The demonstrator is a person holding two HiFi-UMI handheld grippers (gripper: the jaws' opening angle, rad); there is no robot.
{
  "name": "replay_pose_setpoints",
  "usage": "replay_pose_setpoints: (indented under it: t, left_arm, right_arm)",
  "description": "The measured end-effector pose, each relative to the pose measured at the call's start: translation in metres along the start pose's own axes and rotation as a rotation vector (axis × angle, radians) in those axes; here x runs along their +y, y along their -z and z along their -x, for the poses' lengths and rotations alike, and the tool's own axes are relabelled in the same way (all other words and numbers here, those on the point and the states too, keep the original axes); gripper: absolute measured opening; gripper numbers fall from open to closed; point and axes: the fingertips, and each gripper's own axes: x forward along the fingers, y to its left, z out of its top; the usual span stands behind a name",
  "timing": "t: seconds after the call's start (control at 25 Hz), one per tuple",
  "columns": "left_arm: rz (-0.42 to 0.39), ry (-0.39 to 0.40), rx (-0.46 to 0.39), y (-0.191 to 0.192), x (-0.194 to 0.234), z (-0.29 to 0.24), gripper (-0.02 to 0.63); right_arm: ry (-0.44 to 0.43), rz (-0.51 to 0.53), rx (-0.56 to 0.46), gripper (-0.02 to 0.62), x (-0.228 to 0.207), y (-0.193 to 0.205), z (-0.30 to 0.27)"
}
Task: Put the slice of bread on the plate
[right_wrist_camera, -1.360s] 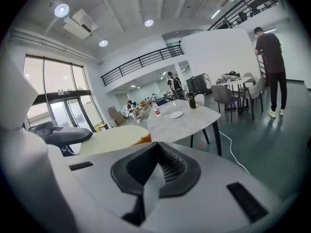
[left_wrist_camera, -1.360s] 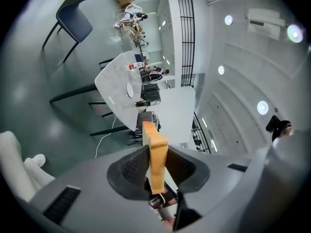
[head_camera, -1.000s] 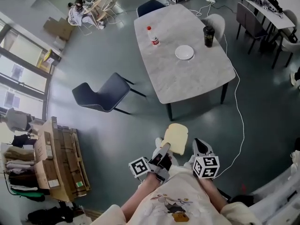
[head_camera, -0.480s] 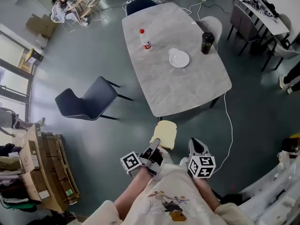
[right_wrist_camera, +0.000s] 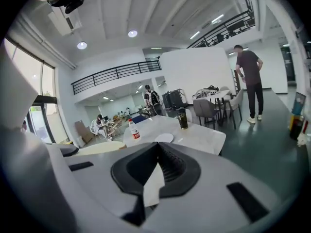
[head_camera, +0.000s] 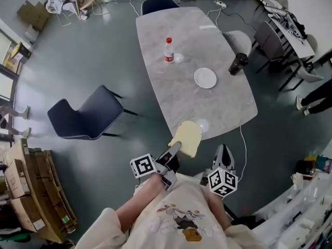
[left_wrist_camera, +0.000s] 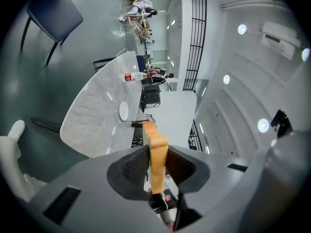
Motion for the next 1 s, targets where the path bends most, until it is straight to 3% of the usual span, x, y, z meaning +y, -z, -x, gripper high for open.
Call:
replay_pose_setpoints:
  t: [0.24,0.52,0.76,1.0]
  left_arm:
    - [0.041,-0.019,0.043,-0.028,0.013,-0.009,0.104]
    - [0.039,-0.045,0.088,-0.04,0.023,-0.059,0.104]
    - [-0.033,-0.075,0.097,-0.059,0.023,-0.117,0.104]
    - [-0.018,-0.081,0.074,-0.077,0.02,-0.18,0.104]
  right_arm:
    - [-0.044,0.099,-0.002,0.006,0.047,0.001,-0.01]
    - [-0.058,0.079,0.047,0.005,0.036,-0.004,-0.06]
    - [-0.078,0.067,0.018,0.005,0.015,-0.043,-0.115]
    - [-0.097,0.037,0.036,0.005,-0.007,-0.073,-0.171]
